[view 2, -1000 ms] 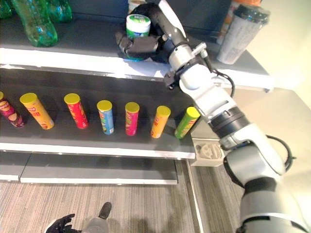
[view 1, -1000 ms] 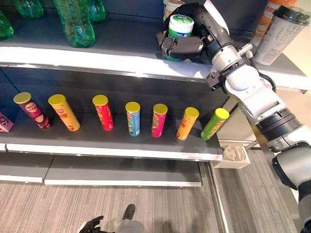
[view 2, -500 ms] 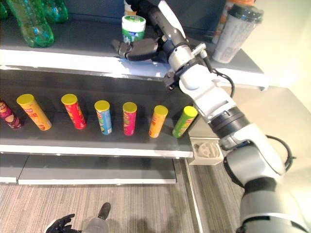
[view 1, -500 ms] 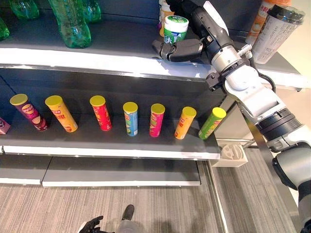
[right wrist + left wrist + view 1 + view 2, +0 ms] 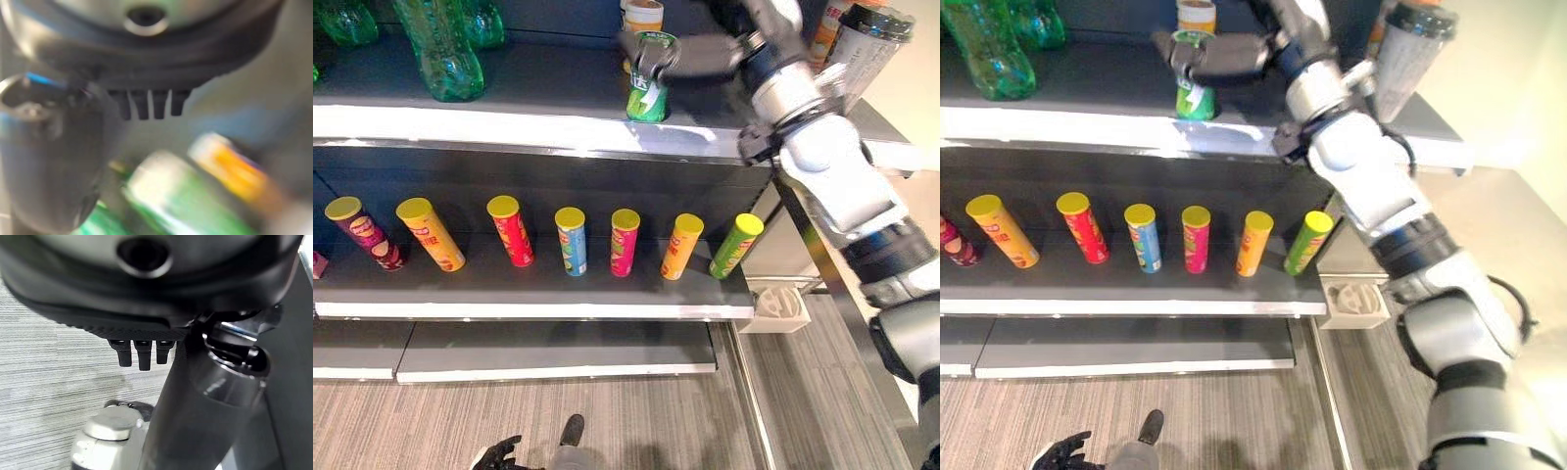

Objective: Put the goods on the table back onto the shelves and tidy them up.

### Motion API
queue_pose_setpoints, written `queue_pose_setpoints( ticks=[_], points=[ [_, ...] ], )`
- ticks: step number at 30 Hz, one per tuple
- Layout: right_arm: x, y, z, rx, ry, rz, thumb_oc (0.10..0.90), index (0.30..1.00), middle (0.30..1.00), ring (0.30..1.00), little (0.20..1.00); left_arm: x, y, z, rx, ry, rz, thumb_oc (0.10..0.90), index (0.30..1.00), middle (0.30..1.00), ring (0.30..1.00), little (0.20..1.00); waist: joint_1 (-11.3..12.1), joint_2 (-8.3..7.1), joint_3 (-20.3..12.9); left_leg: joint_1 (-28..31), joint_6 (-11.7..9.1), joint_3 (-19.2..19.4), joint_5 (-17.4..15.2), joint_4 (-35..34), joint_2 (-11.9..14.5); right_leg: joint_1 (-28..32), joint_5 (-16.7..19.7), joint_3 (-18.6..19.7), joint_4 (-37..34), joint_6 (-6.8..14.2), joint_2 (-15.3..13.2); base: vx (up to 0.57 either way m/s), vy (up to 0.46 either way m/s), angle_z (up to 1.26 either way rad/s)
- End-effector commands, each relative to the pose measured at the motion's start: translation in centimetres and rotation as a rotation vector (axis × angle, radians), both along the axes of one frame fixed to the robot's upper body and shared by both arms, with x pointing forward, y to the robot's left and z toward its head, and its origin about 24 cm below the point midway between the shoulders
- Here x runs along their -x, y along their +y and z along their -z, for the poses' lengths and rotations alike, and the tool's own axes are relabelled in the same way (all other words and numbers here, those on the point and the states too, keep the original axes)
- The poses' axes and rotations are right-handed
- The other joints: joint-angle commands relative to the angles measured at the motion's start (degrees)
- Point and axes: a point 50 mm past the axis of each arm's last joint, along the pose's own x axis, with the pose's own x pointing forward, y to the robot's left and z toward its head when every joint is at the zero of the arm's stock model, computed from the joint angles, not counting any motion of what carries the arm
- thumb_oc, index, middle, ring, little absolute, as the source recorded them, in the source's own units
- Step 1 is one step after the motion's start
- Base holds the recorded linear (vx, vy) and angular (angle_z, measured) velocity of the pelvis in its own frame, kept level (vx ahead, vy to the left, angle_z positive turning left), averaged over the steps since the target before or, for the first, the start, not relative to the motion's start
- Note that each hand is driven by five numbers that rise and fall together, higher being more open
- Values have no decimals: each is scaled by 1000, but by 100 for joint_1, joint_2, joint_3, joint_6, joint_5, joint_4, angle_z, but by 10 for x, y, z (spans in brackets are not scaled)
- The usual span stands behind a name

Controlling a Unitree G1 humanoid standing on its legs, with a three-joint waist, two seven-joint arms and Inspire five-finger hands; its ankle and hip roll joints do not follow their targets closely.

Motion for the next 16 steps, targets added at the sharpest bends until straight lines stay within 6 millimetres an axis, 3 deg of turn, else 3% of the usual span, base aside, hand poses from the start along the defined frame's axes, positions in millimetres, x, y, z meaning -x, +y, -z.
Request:
queue_pose_setpoints(
  ticks=[1,2,4,6,7,8,9,13,15,16],
  points=[
    [35,-18,-48,-158,-272,-33,800,900,900,900,900,-10,6,-4,-55,-29,59,800,900,900,900,900,105,118,-530,529,-84,440,-962,-46,257,-307,160,200,310,285,-361,2,-4,-8],
    [52,-30,-43,-214,-317,-88,800,900,900,900,900,-10,5,-4,-48,-36,50,800,900,900,900,900,47,152,-547,556,-78,460,-984,-46,261,-304,155,209,306,285,-364,-1,-4,-7],
    [65,-47,-24,-311,-305,-171,800,900,900,900,900,-11,-1,-2,-29,-40,46,800,900,900,900,900,-57,212,-554,585,-54,499,-1000,-45,245,-310,162,238,305,285,-396,-2,2,-6],
    [68,-54,-10,-346,-272,-202,800,900,900,900,900,-11,0,-3,-31,-39,54,800,900,900,900,900,-64,185,-546,564,-12,543,-909,-53,187,-369,265,172,326,285,-467,-66,35,-15],
    [70,-59,12,-380,-189,-284,800,900,900,900,900,-12,-2,-3,-13,-43,57,800,900,900,900,900,-145,218,-553,590,-7,602,-915,-53,189,-392,274,217,326,285,-483,-68,32,-32],
    [70,-59,13,-382,-187,-283,800,900,900,900,900,-11,-2,-3,-15,-41,59,800,900,900,900,900,-132,207,-563,591,-7,605,-916,-53,189,-394,273,220,326,285,-483,-25,-8,-43],
    [69,-67,49,-415,-31,-338,800,900,900,900,900,-11,-5,-1,-1,-39,53,800,900,900,900,900,-264,260,-556,648,0,699,-935,-53,192,-410,277,296,315,285,-498,-30,-16,-53],
    [80,-93,143,-502,360,-341,800,900,900,900,900,-6,2,-1,5,-15,55,800,900,900,900,900,-625,369,-491,754,15,941,-973,-53,218,-567,311,524,325,285,-526,-41,-27,-37],
    [84,-96,173,-527,495,-337,800,900,900,900,900,-4,3,0,8,-6,57,800,900,900,900,900,-736,378,-468,767,6,1004,-958,-53,235,-612,312,605,332,285,-518,-39,-25,-38],
    [88,-95,201,-524,636,-320,800,900,900,900,900,-3,3,0,16,-1,59,800,900,900,900,900,-847,373,-460,791,2,1076,-957,-53,255,-636,307,679,309,281,-511,-48,-22,-41]
  ],
)
